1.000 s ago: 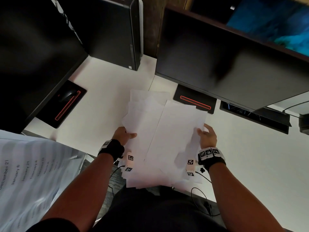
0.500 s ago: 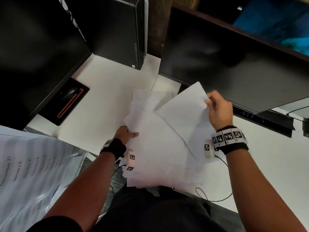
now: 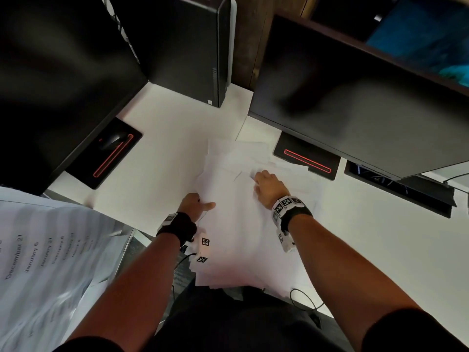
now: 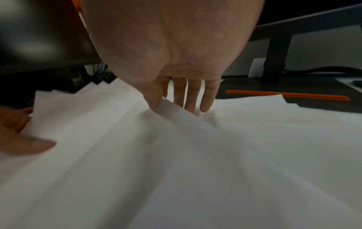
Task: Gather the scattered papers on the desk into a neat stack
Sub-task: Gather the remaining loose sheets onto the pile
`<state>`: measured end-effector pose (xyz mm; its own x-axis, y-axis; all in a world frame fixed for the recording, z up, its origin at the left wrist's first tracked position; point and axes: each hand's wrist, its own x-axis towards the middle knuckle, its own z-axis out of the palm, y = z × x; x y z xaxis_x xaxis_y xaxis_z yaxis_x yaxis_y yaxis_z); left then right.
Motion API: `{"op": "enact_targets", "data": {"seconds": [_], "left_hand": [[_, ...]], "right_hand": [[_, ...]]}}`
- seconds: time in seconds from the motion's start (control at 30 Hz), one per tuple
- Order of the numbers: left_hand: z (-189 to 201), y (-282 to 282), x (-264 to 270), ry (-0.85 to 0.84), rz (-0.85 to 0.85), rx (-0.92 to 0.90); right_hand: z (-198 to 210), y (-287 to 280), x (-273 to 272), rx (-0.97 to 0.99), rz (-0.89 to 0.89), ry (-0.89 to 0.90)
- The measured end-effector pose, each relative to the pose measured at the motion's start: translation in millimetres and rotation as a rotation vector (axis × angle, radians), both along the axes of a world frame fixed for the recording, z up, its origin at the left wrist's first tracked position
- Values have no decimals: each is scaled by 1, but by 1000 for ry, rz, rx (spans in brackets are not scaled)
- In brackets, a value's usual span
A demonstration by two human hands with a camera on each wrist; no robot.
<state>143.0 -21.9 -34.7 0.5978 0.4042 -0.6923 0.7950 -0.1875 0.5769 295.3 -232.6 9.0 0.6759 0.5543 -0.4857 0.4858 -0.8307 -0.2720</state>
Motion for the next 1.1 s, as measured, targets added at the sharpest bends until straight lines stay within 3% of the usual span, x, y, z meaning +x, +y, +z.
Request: {"op": "enact_targets", "data": {"seconds": [0.33, 0.53, 0.7, 0.8, 0.87, 0.93, 1.03, 1.1], "left_hand": [[0, 1, 1, -11, -49, 39], [-1, 1, 1, -14, -59, 49], [2, 0, 1, -13, -49, 32], [0, 1, 0, -17, -44, 21], [2, 1, -1, -34, -35, -2], [4, -1, -1, -58, 4, -29], [13, -5, -1, -90, 49, -60], [11, -5, -2, -126, 37, -83]], "right_hand": [[-11, -20, -2, -157, -69, 61], [-13, -22, -8, -38, -220, 57], [-14, -22, -15, -196, -99, -85], [-15, -24, -16, -246, -49, -45], [-15, -27, -15, -156, -122, 83], [-16, -33, -13, -7, -310, 168], [-13, -43, -5, 126, -581, 73], [-10, -44, -4, 68, -589, 17]]}}
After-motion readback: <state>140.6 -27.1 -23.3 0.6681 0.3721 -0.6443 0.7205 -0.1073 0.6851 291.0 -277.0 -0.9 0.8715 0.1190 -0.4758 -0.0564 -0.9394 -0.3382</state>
